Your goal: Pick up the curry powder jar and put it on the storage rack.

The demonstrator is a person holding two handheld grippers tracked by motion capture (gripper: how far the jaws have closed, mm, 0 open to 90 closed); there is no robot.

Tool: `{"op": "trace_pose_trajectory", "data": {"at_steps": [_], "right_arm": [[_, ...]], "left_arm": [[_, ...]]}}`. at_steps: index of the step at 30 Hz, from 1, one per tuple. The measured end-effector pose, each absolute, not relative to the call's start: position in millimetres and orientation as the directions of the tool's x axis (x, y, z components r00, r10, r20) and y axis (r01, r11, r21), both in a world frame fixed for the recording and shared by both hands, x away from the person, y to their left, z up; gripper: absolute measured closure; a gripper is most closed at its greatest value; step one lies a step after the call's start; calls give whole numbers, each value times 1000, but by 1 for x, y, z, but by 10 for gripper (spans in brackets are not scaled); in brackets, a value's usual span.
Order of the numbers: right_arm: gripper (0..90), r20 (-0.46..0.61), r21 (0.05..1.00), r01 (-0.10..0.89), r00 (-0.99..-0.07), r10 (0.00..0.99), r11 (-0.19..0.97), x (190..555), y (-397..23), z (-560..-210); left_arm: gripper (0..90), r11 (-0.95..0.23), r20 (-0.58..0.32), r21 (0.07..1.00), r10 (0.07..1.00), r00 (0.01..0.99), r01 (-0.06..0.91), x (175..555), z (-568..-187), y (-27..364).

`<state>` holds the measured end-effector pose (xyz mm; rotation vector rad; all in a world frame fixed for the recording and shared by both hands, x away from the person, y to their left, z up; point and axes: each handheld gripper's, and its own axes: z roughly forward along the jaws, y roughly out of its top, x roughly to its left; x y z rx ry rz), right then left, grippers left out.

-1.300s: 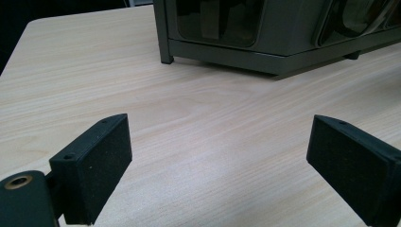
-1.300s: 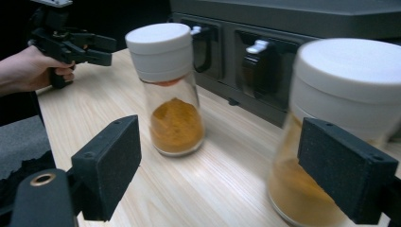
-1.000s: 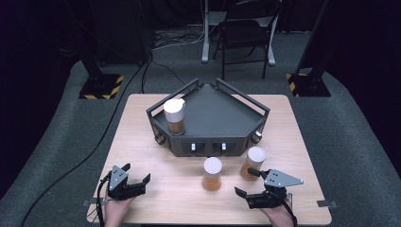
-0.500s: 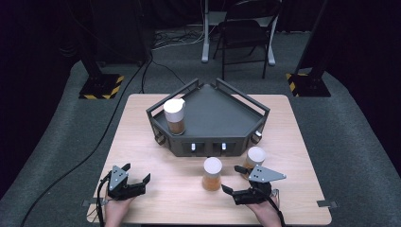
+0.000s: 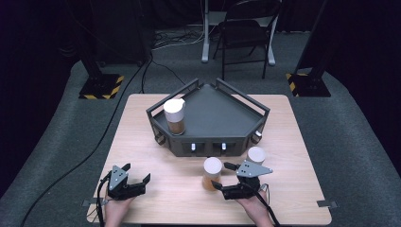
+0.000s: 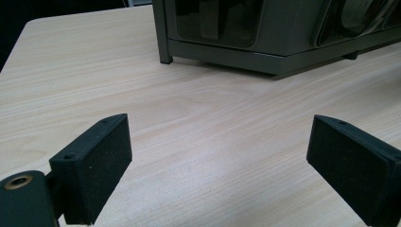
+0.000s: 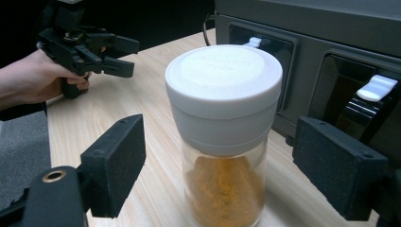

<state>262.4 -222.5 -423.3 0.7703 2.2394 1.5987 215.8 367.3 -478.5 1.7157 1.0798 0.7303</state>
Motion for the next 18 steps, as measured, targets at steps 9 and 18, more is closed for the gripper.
{"op": "trace_pose_trajectory", "data": {"at_steps": [9, 18], "right_arm": [[211, 78, 930, 267, -817, 572, 254, 272, -212, -422], [309, 85, 925, 276, -820, 567, 260, 280, -206, -424]], "left_arm": [[74, -163, 1, 927, 902, 432, 337, 216, -478, 367], [75, -162, 0, 927, 901, 433, 338, 216, -478, 367]]}}
